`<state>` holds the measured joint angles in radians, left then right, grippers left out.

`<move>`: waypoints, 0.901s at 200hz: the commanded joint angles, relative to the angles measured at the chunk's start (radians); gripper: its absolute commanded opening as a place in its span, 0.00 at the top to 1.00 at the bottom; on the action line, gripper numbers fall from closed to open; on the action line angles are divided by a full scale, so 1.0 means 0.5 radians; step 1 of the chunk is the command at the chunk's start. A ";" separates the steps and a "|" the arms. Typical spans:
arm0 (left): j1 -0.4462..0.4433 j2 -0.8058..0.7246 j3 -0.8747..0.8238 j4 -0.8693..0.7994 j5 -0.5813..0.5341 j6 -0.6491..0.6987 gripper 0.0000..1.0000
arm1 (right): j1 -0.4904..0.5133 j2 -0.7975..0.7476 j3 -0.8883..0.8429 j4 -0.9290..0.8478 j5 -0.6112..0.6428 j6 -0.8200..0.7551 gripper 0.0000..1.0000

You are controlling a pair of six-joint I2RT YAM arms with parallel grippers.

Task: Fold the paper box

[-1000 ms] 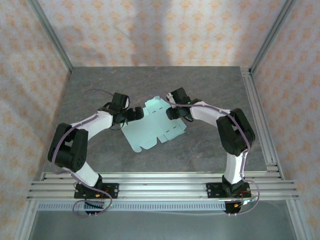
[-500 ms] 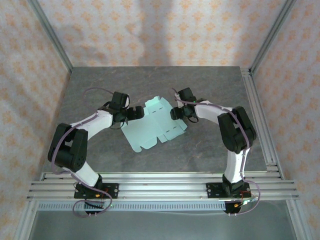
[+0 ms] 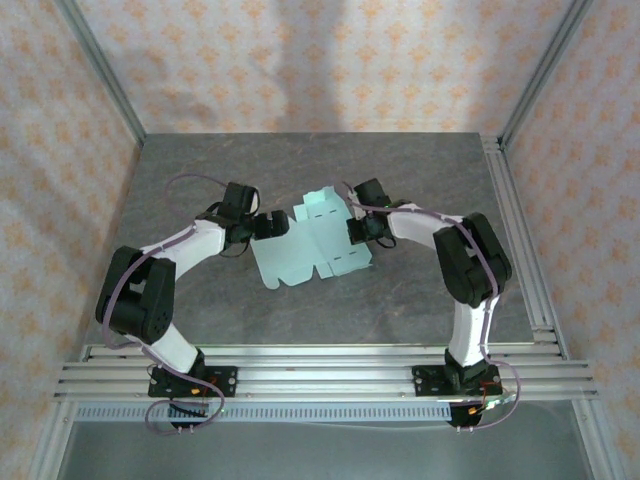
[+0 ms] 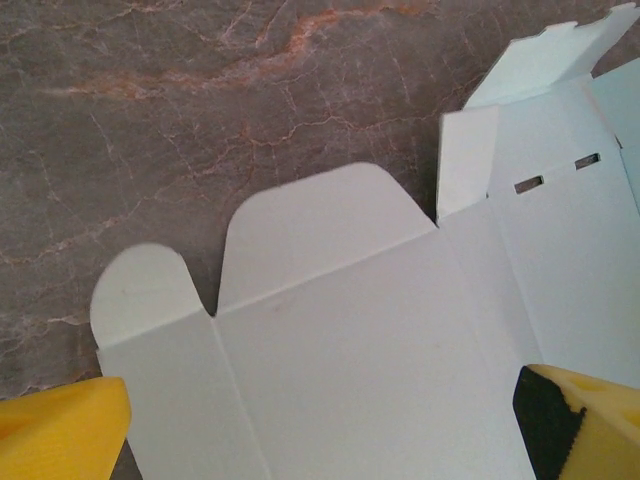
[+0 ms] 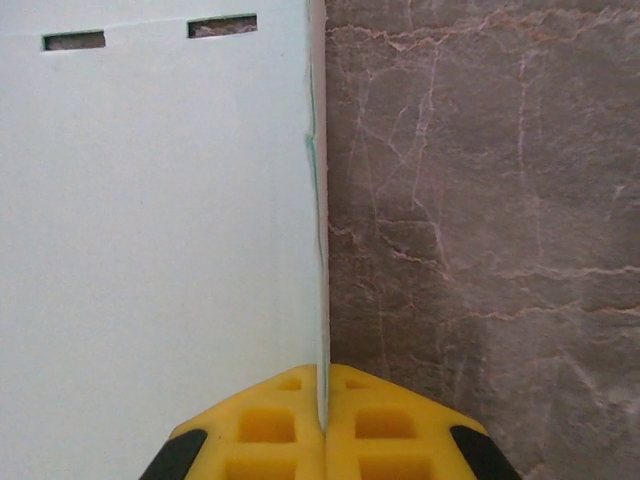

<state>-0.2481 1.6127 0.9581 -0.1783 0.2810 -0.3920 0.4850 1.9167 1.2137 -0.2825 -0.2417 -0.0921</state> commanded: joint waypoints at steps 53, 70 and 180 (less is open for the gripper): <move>0.004 0.020 0.073 0.044 -0.062 -0.002 0.00 | 0.336 0.045 0.281 -0.375 1.435 -0.352 1.00; 0.002 0.024 0.079 0.039 -0.061 -0.003 0.00 | 0.387 0.113 0.351 -0.417 1.645 -0.352 1.00; 0.000 0.056 0.163 0.004 0.079 0.105 0.00 | 0.149 -0.150 0.092 -0.227 0.000 -0.320 1.00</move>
<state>-0.2481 1.6131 0.9894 -0.1677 0.2882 -0.3836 0.5716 1.8610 1.2739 -0.4065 -0.0437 -0.2409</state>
